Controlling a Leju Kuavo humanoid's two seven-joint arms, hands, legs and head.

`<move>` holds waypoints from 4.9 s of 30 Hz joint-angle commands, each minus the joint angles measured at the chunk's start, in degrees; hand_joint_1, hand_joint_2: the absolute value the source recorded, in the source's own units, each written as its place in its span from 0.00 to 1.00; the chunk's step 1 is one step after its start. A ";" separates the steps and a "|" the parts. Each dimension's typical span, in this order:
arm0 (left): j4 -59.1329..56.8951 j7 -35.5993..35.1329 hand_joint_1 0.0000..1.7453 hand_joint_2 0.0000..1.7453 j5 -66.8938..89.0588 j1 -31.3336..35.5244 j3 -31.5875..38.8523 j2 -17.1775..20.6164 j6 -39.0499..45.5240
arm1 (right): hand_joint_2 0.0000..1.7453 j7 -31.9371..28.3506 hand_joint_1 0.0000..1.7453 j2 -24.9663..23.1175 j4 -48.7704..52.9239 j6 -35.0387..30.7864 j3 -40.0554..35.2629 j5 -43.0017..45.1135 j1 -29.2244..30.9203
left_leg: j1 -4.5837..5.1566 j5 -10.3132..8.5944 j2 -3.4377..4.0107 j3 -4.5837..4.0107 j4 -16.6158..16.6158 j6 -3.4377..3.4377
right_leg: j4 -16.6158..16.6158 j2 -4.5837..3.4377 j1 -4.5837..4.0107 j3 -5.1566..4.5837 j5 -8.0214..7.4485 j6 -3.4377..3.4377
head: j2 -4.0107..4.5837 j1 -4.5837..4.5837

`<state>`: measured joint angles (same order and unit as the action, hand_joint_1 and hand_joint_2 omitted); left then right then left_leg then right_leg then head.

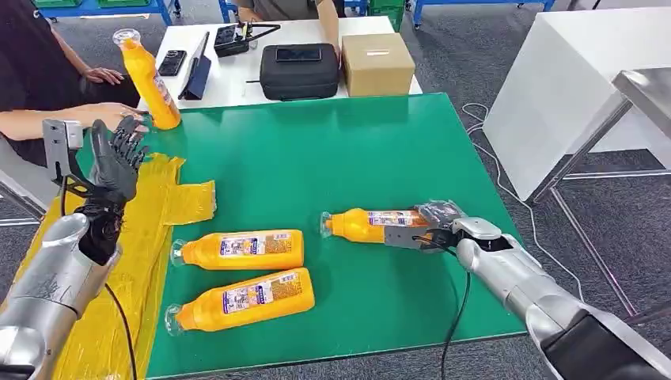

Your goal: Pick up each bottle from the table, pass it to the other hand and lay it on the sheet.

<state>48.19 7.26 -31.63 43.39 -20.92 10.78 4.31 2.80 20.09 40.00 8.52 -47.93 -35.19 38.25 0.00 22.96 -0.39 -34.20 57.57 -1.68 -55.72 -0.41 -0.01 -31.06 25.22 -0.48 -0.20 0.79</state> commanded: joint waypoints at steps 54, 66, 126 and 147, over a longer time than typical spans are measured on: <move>27.26 -11.79 0.00 1.00 -13.59 -2.50 -12.79 -18.98 6.74 | 1.00 5.98 1.00 -21.36 16.17 -21.88 15.82 12.29 5.99 | 0.12 -0.15 -0.18 -1.42 0.15 0.00 | -0.16 0.12 0.05 -1.29 -0.08 -0.18 | 0.02 -0.02; 20.10 -12.11 0.00 1.00 -15.17 1.05 -14.43 -21.08 10.31 | 1.00 8.56 1.00 -23.58 18.59 -23.28 12.47 3.89 6.64 | 0.15 -0.12 -0.08 -1.31 0.09 0.02 | -0.12 0.04 0.11 -1.20 -0.06 -0.17 | 0.02 -0.04; -8.38 -0.68 1.00 1.00 -10.71 19.86 -13.87 -19.80 26.88 | 1.00 10.37 0.44 -32.43 7.38 -17.50 -10.62 15.18 10.25 | 0.11 -0.21 -0.11 -1.52 0.06 0.00 | -0.17 0.00 0.06 -1.34 -0.12 -0.16 | 0.02 -0.04; -2.89 10.27 1.00 1.00 4.87 12.90 -1.87 7.11 23.25 | 0.00 4.03 0.00 -4.16 27.32 -18.47 18.93 21.57 0.49 | 0.19 -0.23 -0.10 -1.46 0.01 0.01 | -0.18 0.03 0.17 -1.38 -0.08 -0.19 | 0.02 0.02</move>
<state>45.40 16.94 -31.83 57.16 -26.88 9.80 28.59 7.69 6.63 54.37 -12.39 -40.34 -13.66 43.25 0.17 22.65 -0.53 -35.79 57.62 -1.73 -55.93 -0.36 0.15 -32.57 25.07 -0.66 -0.18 0.81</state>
